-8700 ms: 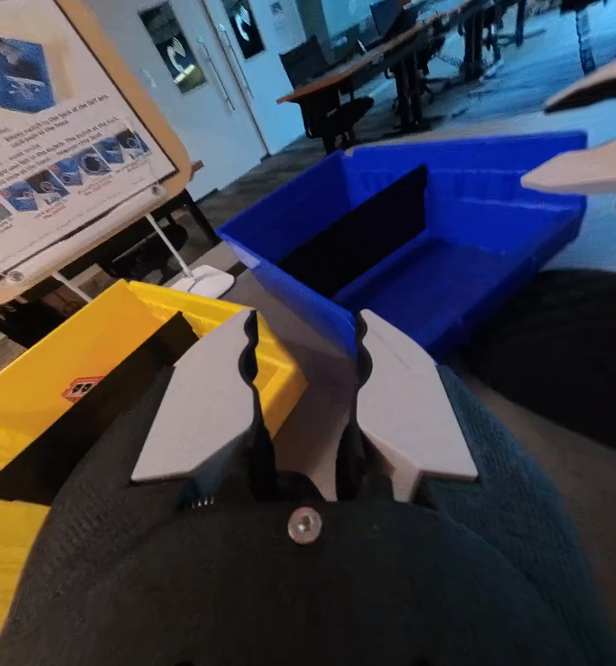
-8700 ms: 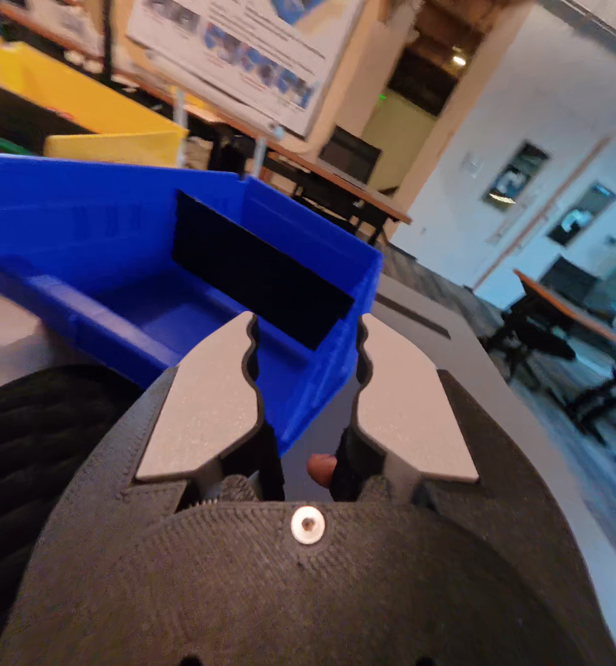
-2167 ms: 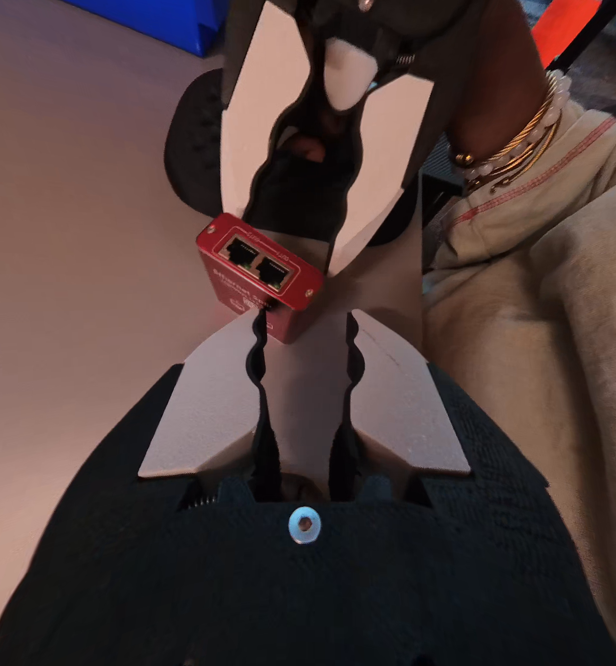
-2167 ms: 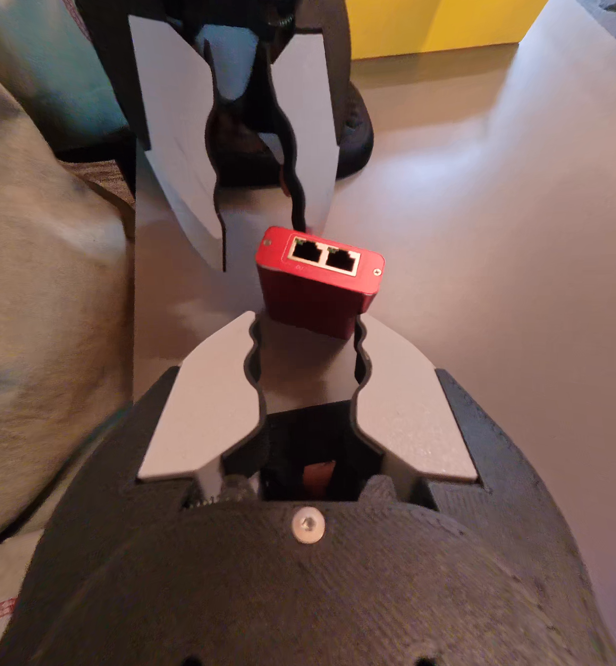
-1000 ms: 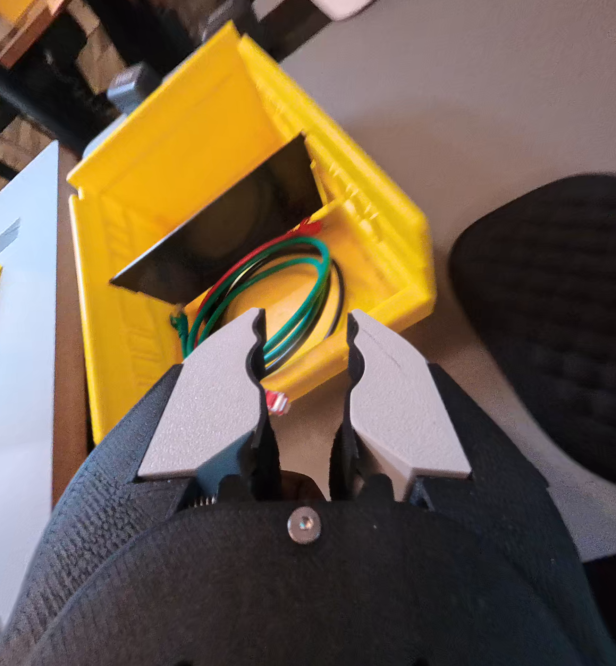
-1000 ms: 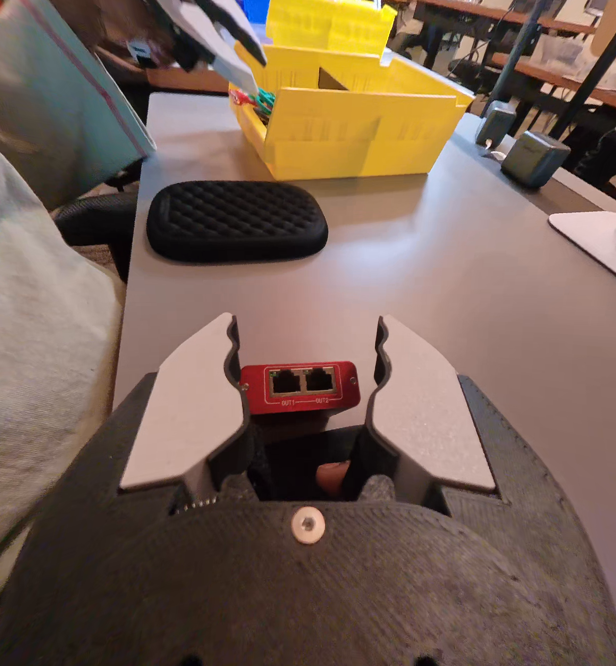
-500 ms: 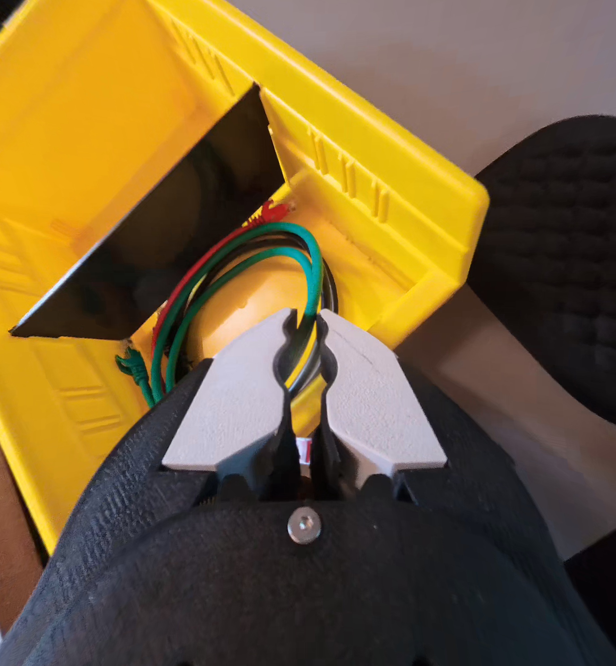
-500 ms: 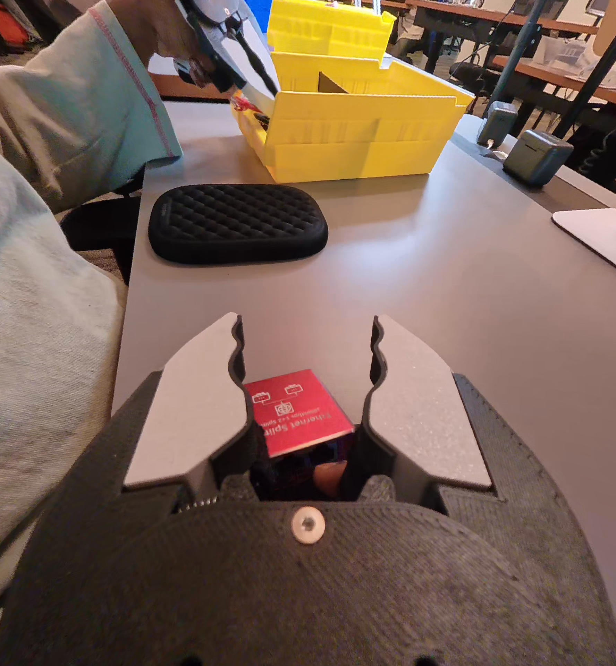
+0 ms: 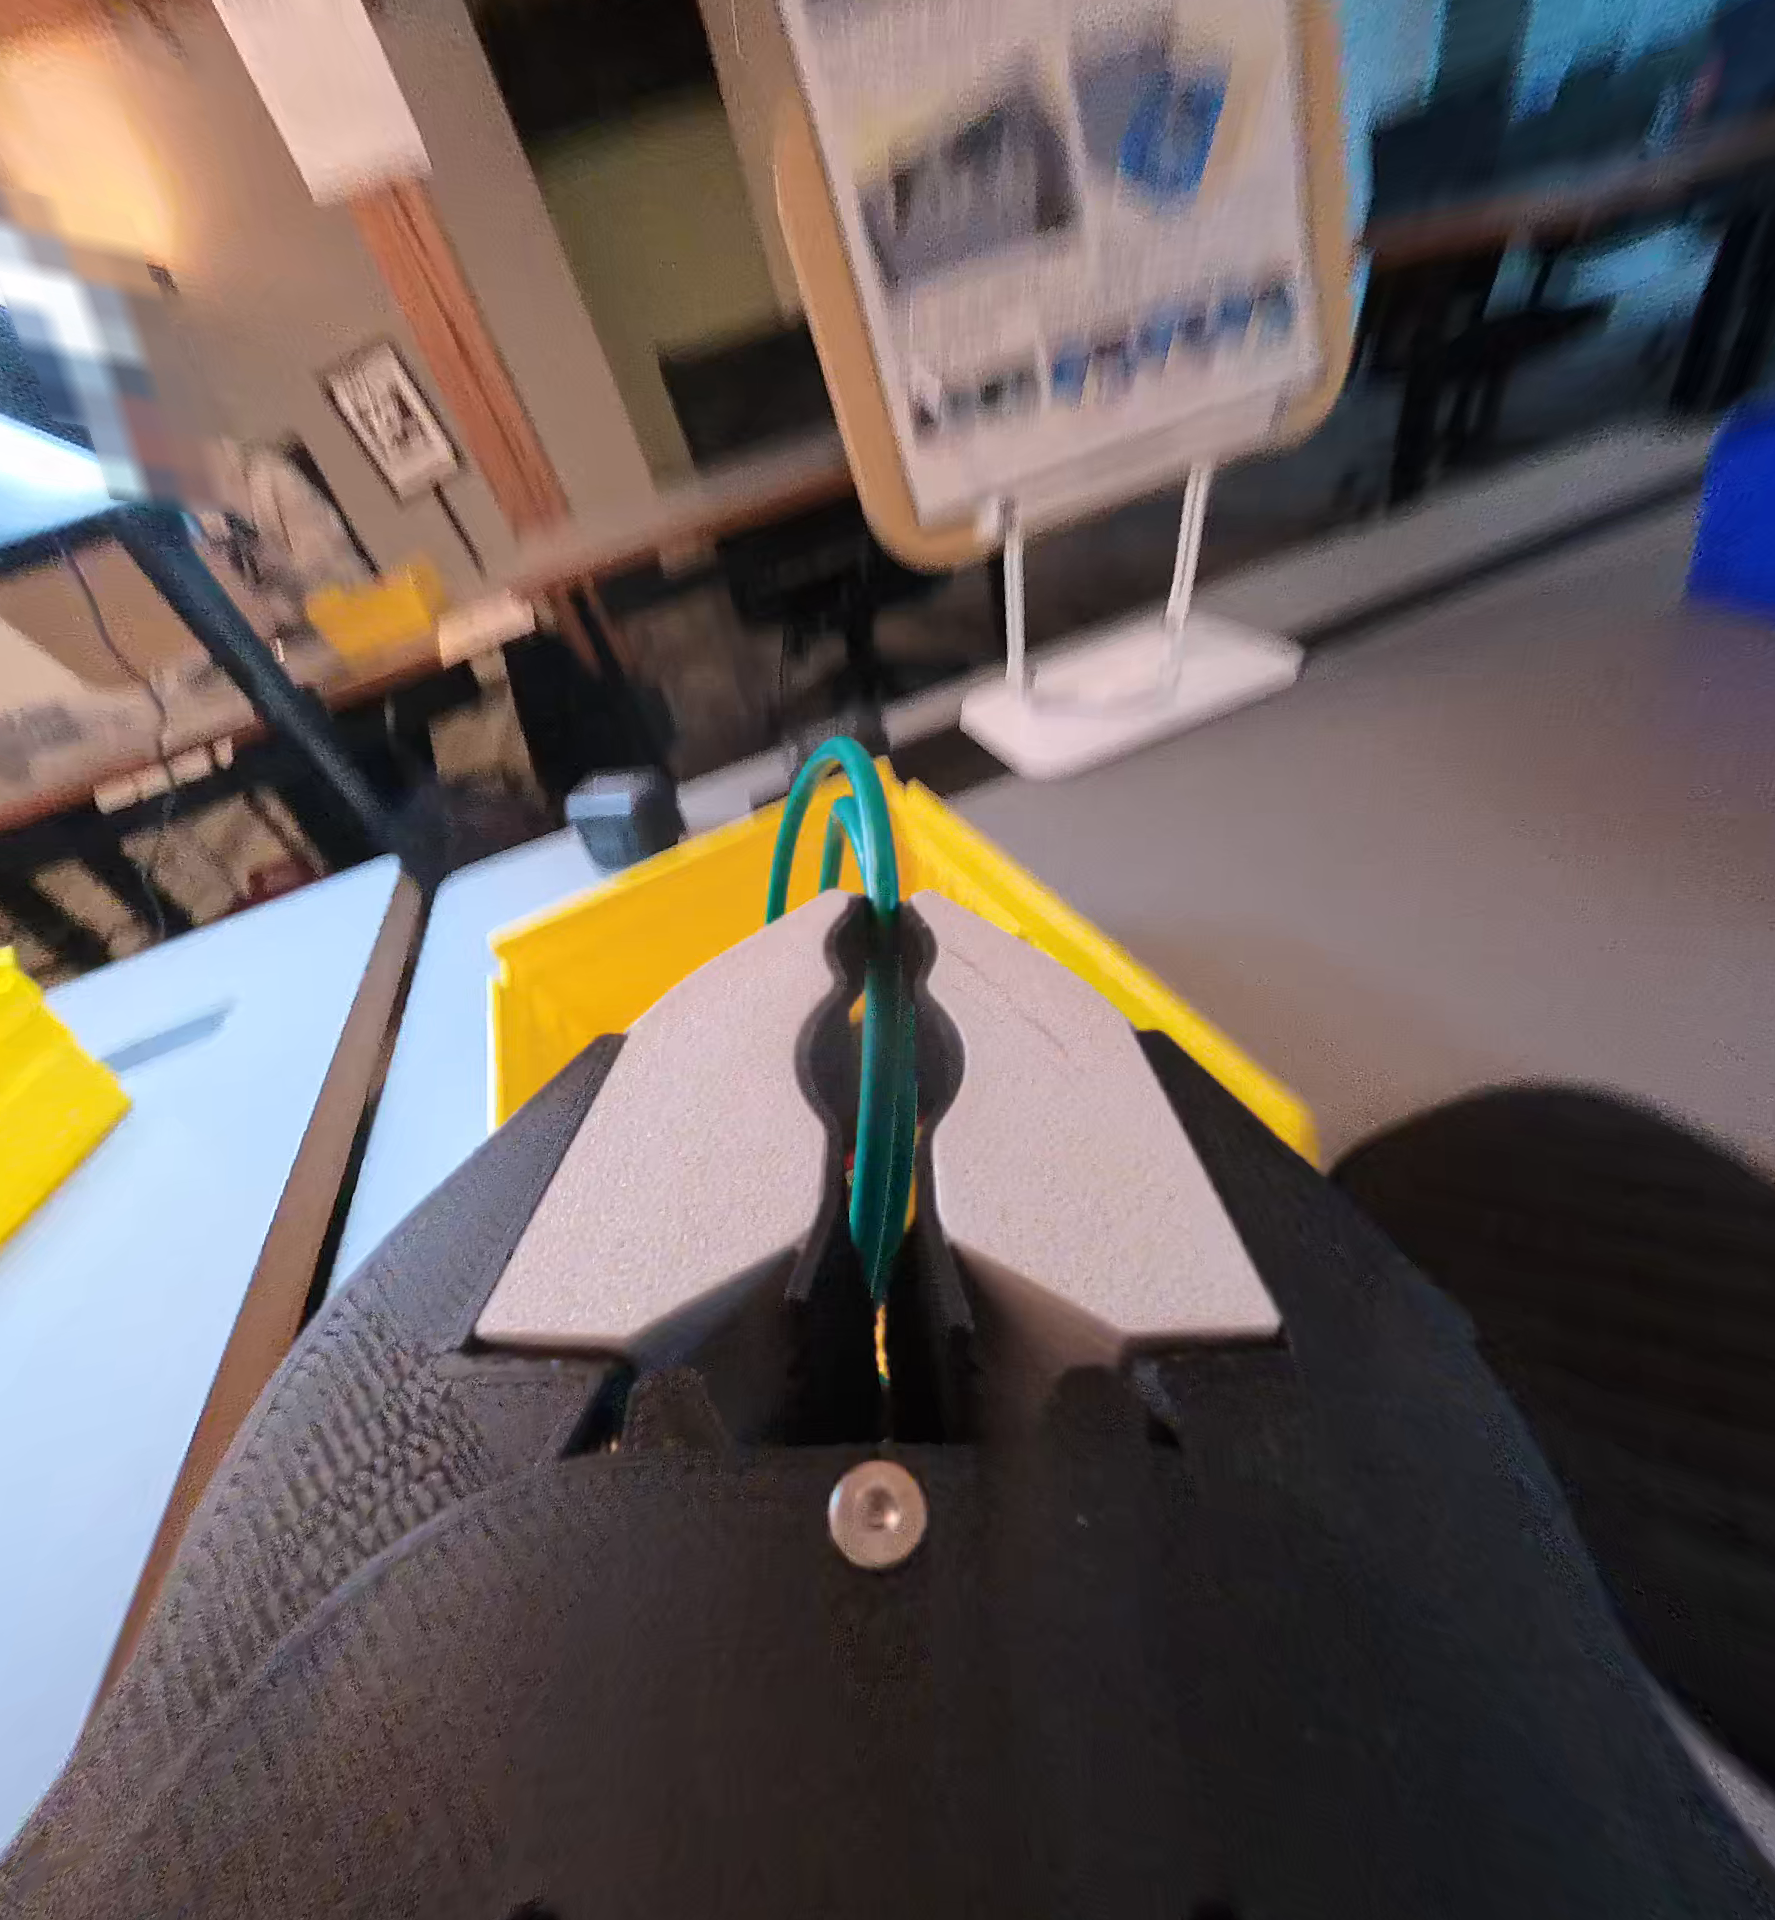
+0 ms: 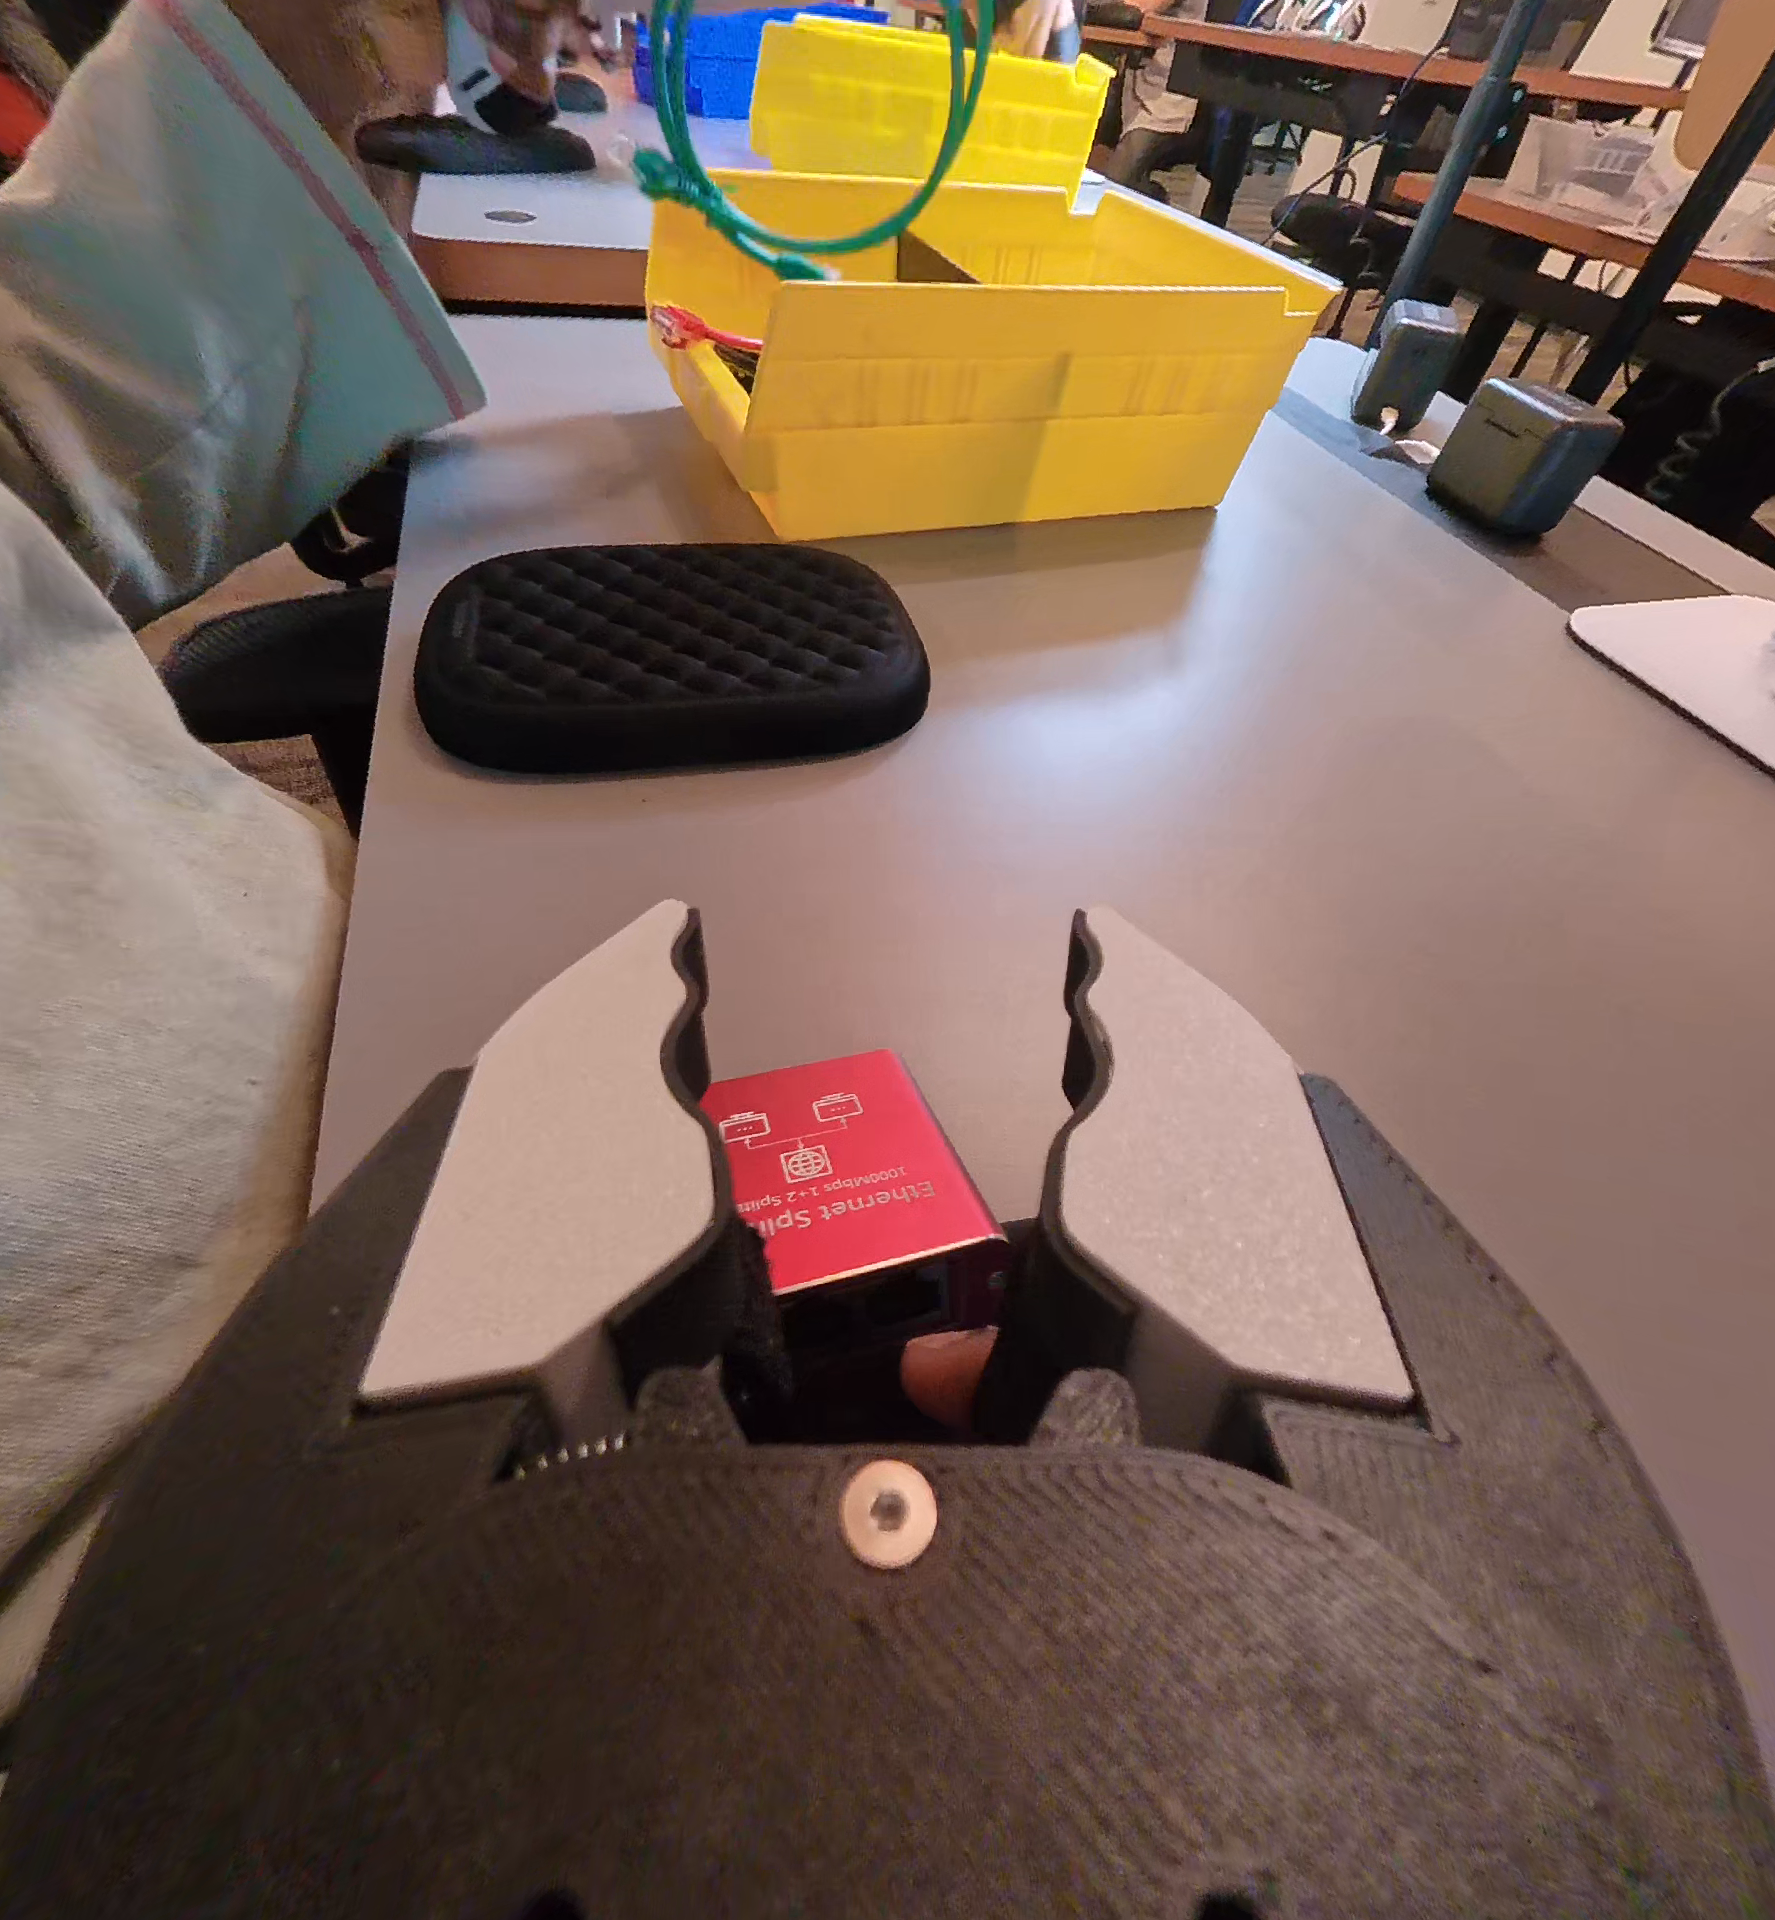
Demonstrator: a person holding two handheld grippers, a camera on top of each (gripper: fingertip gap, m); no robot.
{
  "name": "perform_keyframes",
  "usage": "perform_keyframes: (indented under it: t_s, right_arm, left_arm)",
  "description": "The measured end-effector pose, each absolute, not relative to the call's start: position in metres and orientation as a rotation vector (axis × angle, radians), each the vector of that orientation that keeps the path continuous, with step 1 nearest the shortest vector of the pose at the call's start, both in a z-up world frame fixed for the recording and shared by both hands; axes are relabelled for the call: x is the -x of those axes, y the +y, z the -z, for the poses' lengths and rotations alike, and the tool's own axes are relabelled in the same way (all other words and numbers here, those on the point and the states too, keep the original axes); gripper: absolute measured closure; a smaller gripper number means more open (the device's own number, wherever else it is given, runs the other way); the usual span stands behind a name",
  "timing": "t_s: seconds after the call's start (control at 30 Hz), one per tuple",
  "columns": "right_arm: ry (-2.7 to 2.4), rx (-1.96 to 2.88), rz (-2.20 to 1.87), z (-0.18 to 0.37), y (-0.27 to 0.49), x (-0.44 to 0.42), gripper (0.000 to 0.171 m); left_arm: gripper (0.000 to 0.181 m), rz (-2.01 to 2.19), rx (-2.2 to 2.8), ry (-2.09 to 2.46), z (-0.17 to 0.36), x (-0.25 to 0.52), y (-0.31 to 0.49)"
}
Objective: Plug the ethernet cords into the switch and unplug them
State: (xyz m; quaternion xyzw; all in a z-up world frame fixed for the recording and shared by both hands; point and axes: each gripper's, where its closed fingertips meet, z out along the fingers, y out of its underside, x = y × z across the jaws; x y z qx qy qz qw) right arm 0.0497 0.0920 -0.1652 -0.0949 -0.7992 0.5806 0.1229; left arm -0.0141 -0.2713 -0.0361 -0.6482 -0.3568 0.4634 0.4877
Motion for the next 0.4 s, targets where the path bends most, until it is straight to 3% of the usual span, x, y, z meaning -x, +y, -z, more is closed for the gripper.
perform_keyframes:
  t_s: [0.2,0.4]
  right_arm:
    - [-2.285,0.277,-1.663,0.161,0.092,-0.046,0.104]
    - [-2.049,0.143,-1.860,0.111,0.058,-0.060,0.105]
  left_arm:
    - [0.175,-0.943,1.131,-0.614,-0.034,-0.031,-0.243]
    - [0.175,-0.468,0.901,-0.417,-0.054,-0.067,-0.190]
